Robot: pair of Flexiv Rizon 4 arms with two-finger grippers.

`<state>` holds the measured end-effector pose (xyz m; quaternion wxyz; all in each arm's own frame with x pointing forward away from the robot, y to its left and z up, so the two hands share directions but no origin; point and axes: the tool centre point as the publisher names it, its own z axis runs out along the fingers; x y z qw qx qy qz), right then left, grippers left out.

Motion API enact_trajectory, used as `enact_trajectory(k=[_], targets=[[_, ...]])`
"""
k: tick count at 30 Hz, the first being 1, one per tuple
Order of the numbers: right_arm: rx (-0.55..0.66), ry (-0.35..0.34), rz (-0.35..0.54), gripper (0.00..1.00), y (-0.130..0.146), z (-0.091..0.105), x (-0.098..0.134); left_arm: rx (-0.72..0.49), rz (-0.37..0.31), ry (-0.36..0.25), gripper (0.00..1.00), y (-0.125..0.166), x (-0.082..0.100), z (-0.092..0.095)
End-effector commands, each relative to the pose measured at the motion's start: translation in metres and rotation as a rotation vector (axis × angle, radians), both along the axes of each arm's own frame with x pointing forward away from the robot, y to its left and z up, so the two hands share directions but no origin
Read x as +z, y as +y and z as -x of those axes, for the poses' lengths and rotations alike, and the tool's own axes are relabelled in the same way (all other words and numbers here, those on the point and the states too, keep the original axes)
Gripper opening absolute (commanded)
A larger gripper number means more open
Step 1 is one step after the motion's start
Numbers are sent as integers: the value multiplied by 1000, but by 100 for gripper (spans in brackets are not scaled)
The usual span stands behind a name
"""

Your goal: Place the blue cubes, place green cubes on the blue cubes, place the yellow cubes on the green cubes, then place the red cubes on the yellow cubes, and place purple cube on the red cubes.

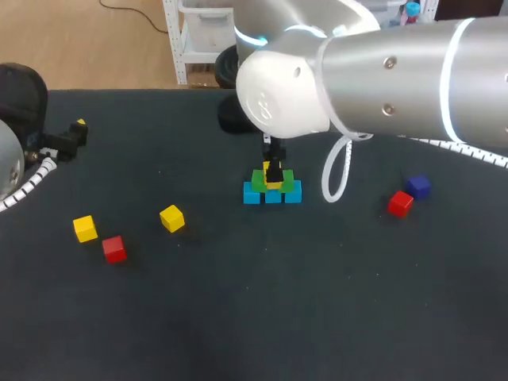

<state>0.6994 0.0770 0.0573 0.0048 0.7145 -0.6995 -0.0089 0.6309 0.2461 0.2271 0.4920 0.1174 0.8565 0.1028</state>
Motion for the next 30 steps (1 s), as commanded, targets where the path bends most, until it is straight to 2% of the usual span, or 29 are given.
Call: enact_trajectory(k=[1,10,16,21,23,25,27,30], targets=[[-21,-16,-24,100,-7,-3,13,-2,1,2,100,0,0,-1],[-119,-60,-96,100,-22,-8,55,-2,1,2,100,0,0,-1],[-101,-84,-150,100,-12,18,83,-2,1,2,100,0,0,-1],[-72,-105,-175,100,-5,32,95,-2,1,2,100,0,0,-1],[-89,-131,-172,100,-9,34,97,-2,1,2,100,0,0,-1],[-127,-143,-206,100,-17,34,102,-2,1,2,100,0,0,-1],[-182,-192,-227,100,-29,33,109,-2,1,2,100,0,0,-1],[-281,-227,-288,100,-49,28,116,-2,1,2,100,0,0,-1]])
